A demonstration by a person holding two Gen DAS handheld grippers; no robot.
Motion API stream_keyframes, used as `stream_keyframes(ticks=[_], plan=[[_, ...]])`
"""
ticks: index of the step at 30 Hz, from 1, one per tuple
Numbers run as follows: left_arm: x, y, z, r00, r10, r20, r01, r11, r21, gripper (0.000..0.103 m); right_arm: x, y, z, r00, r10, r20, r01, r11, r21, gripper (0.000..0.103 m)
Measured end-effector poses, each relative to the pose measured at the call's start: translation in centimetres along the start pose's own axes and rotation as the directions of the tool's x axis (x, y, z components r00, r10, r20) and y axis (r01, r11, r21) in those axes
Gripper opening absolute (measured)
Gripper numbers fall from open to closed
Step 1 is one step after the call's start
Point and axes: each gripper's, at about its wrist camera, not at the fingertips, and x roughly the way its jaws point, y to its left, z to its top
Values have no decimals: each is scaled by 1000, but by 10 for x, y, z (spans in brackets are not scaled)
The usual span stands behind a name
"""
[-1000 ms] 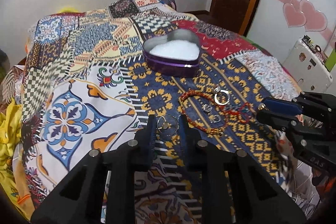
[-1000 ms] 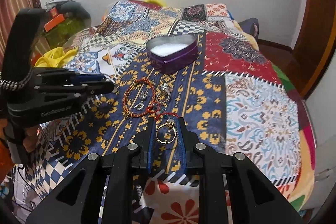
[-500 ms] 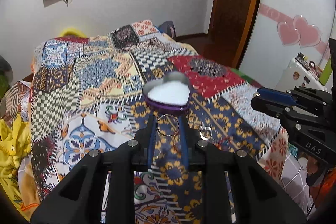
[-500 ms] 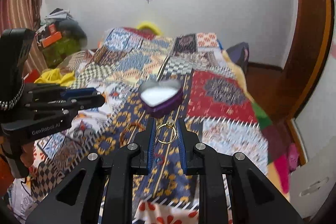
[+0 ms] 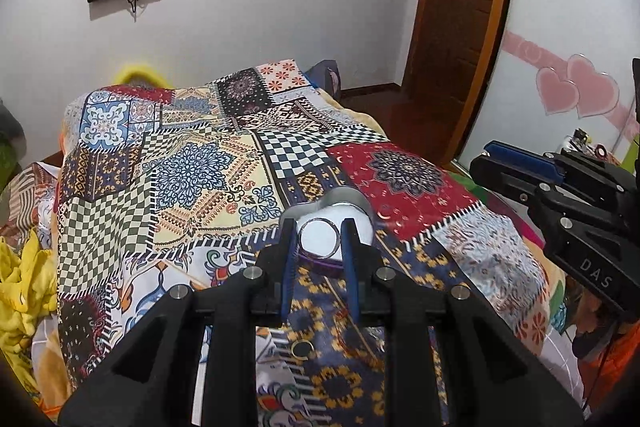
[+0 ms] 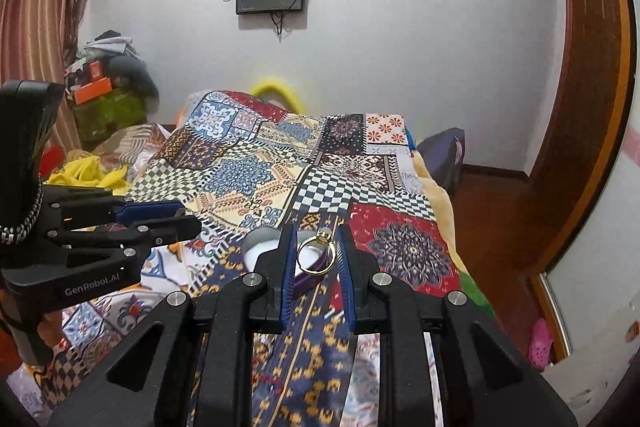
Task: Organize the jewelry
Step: 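Carry both rings over the heart tin and open both tools to drop them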
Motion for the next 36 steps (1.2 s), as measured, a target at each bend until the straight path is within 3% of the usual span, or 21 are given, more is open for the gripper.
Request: stream_keyframes(ticks=[10,18,25,36], plan=[[45,16,7,998,32,-49,-33,999,-15,20,45,0,6,997,54,-48,-55,998,-16,18],[74,26,13,995,8,-97,-11,999,-31,20,74,-2,10,987,124,-105,-126,992,-11,18],[96,23,7,984,-50,-169,46,999,-27,20,99,-12,7,964,187,-190,-186,982,23,18],[110,19,4,975,-66,-214,64,998,-20,20,124,-18,0,925,244,-293,-236,970,60,18]])
